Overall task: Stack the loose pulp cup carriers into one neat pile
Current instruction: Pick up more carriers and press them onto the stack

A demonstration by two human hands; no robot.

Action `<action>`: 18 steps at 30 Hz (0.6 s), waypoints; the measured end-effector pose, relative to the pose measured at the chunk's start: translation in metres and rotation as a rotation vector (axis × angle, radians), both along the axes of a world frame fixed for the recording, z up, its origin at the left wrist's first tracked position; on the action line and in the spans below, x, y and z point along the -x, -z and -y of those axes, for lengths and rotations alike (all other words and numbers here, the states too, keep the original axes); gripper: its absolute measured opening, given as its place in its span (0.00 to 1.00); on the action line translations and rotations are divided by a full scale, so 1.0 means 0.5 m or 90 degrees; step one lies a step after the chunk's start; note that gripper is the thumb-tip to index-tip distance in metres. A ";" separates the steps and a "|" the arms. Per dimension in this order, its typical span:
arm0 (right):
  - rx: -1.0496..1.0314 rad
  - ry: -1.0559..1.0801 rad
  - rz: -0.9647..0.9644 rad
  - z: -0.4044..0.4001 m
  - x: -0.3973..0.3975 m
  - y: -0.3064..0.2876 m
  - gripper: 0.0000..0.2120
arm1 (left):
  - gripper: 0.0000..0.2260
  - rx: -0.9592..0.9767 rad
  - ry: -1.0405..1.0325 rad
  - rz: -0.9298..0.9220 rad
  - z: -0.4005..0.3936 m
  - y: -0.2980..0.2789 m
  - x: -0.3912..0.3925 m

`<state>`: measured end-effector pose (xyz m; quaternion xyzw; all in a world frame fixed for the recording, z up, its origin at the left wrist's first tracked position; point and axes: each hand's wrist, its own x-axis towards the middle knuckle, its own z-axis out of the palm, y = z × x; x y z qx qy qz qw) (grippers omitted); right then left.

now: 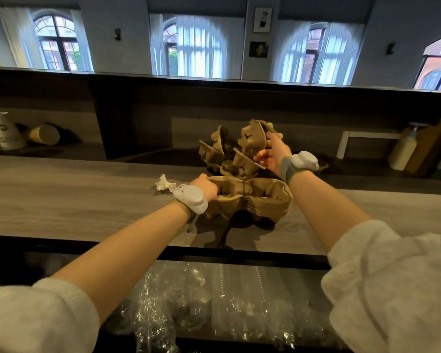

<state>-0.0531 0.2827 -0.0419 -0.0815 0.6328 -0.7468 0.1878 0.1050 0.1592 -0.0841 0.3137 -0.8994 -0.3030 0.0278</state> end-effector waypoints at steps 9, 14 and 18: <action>0.199 -0.010 0.038 -0.063 -0.016 -0.043 0.21 | 0.19 0.025 0.011 -0.015 -0.020 -0.007 -0.013; 0.022 -0.013 -0.023 -0.072 -0.011 -0.034 0.17 | 0.17 0.011 0.023 -0.003 -0.012 -0.006 -0.016; -0.211 -0.031 -0.130 -0.104 -0.037 -0.032 0.07 | 0.16 -0.107 -0.025 -0.088 -0.002 0.012 -0.011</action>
